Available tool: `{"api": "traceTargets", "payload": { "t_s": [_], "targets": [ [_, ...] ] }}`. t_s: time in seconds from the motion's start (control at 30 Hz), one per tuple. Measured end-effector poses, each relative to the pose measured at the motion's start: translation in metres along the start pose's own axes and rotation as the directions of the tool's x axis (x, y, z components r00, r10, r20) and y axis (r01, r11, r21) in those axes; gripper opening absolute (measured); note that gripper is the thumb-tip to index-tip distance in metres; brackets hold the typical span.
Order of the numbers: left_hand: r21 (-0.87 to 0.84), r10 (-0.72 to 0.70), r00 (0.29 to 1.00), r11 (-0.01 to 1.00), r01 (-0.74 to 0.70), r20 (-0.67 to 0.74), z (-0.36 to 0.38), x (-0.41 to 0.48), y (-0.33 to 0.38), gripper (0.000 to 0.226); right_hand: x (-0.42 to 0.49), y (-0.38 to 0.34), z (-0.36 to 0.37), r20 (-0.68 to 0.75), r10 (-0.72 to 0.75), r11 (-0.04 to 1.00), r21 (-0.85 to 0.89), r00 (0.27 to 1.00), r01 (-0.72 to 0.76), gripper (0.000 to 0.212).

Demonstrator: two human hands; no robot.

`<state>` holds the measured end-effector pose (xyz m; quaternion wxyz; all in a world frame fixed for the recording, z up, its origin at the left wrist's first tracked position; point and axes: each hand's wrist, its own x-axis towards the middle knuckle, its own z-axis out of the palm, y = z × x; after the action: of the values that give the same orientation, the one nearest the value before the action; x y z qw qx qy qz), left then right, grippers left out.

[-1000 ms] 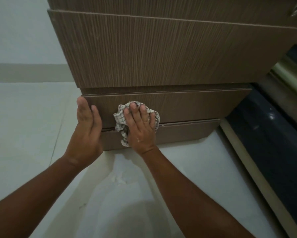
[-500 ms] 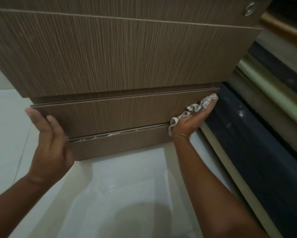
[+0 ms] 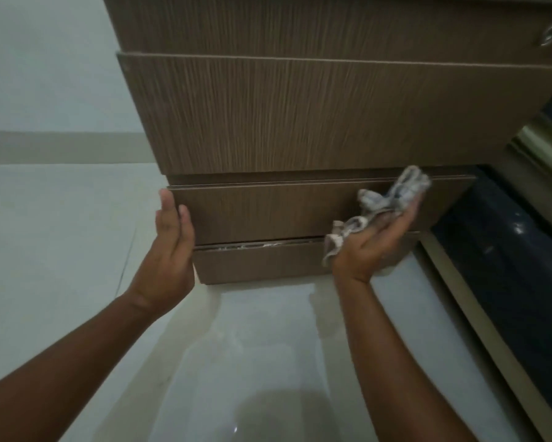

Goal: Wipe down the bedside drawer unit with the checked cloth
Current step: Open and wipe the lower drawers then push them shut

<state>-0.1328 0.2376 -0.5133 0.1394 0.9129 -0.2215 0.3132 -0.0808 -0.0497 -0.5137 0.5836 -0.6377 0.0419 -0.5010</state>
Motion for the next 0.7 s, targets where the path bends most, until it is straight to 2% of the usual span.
{"api": "traceTargets", "payload": {
  "t_s": [0.07,0.13,0.17,0.23,0.27,0.37,0.43,0.6,0.7],
  "targets": [
    [-0.008,0.006,1.000,1.000,-0.006,-0.010,-0.001,0.000,-0.001,0.069,-0.042,-0.025,0.033,0.209,-0.084,0.996,0.039,0.974,0.078,0.054],
    [-0.061,-0.008,1.000,0.998,0.009,0.011,-0.002,0.002,0.002,0.067,-0.080,-0.038,0.064,0.381,-0.107,0.989,-0.055,0.918,0.138,0.052],
    [-0.102,-0.011,1.000,0.995,0.014,0.025,-0.003,0.002,0.004,0.060,-0.099,-0.037,0.075,0.452,-0.167,0.954,-0.151,0.876,0.259,0.052],
    [-0.167,-0.020,0.999,0.986,0.027,0.043,-0.002,0.004,0.007,0.048,-0.132,-0.024,0.088,0.607,-0.303,0.806,-0.248,0.735,0.537,0.062],
    [-0.182,-0.020,0.999,0.983,0.027,0.040,-0.001,0.004,0.007,0.051,-0.138,-0.020,0.089,0.644,-0.312,0.765,-0.265,0.699,0.586,0.064],
    [-0.148,0.007,1.000,0.989,-0.004,0.018,0.003,0.002,0.006,0.050,-0.126,-0.009,0.088,0.609,-0.372,0.700,-0.311,0.700,0.642,0.051],
    [-0.138,0.019,1.000,0.990,-0.018,0.006,0.004,0.001,0.004,0.063,-0.109,0.002,0.081,0.565,-0.390,0.674,-0.362,0.727,0.644,0.050],
    [-0.098,0.018,1.000,0.995,-0.021,-0.025,0.007,0.001,0.009,0.061,-0.058,0.023,0.054,0.385,-0.385,0.741,-0.412,0.839,0.530,0.051],
    [-0.086,-0.001,0.999,0.996,-0.003,-0.039,0.012,0.003,0.011,0.060,-0.016,0.036,0.035,0.209,-0.329,0.806,-0.447,0.921,0.389,0.050]
  ]
}}
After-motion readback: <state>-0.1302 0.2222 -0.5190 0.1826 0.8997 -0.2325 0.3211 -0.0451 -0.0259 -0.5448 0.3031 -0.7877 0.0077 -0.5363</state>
